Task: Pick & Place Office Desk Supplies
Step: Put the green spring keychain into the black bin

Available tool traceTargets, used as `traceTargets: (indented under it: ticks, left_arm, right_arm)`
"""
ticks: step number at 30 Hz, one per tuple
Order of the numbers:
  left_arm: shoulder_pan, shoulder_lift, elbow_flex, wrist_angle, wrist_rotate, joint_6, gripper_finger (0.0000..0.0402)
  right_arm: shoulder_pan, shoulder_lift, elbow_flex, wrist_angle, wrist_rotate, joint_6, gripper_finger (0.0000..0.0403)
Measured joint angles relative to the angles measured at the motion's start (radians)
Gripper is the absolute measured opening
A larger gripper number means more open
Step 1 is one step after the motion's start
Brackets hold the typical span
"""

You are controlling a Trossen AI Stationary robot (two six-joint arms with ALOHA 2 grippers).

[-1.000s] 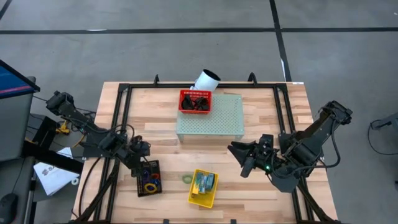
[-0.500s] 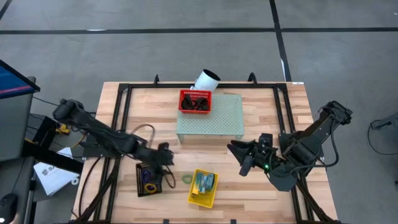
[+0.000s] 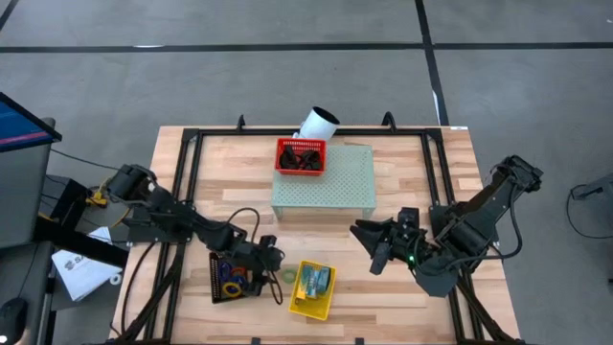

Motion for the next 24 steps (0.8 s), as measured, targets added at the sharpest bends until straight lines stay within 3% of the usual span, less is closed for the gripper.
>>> traceTargets:
  ticks: [17, 20, 24]
  left_arm:
    - [0.048, 0.108, 0.000, 0.054, 0.003, 0.002, 0.0182]
    - [0.040, 0.109, 0.000, 0.057, 0.006, -0.003, 0.0161]
    - [0.033, 0.109, 0.000, 0.052, 0.009, -0.028, 0.0101]
  right_arm:
    - [0.000, 0.000, 0.000, -0.004, -0.030, 0.000, 0.0143]
    - [0.000, 0.000, 0.000, -0.004, -0.033, 0.000, 0.0143]
    - [0.000, 0.000, 0.000, -0.004, -0.033, 0.000, 0.0143]
